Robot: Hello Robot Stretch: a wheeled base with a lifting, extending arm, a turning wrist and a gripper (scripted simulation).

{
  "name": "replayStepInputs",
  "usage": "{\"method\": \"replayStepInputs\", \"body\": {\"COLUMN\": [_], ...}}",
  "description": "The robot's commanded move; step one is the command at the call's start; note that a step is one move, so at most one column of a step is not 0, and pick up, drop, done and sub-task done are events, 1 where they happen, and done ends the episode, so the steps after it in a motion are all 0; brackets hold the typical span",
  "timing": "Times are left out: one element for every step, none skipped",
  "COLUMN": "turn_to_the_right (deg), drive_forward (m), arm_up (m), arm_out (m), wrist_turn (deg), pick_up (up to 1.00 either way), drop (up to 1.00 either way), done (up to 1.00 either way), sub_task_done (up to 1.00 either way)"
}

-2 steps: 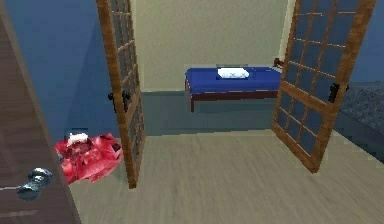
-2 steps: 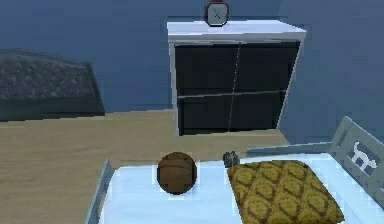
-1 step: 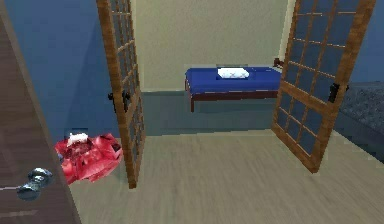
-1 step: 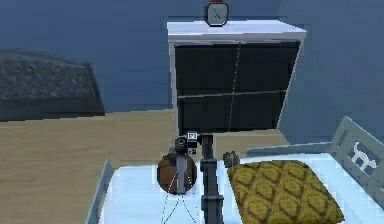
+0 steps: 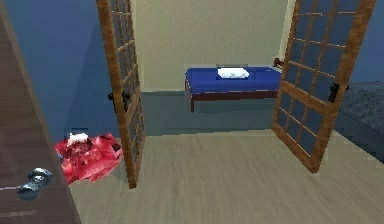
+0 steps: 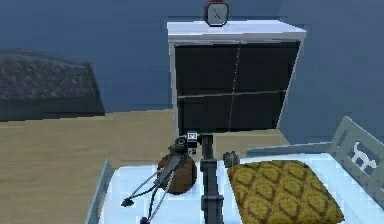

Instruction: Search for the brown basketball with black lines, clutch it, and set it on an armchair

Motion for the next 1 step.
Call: {"method": "replayStepInputs", "body": {"turn_to_the_right": [0.0], "drive_forward": [0.00], "arm_up": [0.00], "arm_out": [0.00], "wrist_turn": [45.0], "pick_up": [0.00], "drop": [0.00], "done": [0.00], "sub_task_done": [0.00]}}
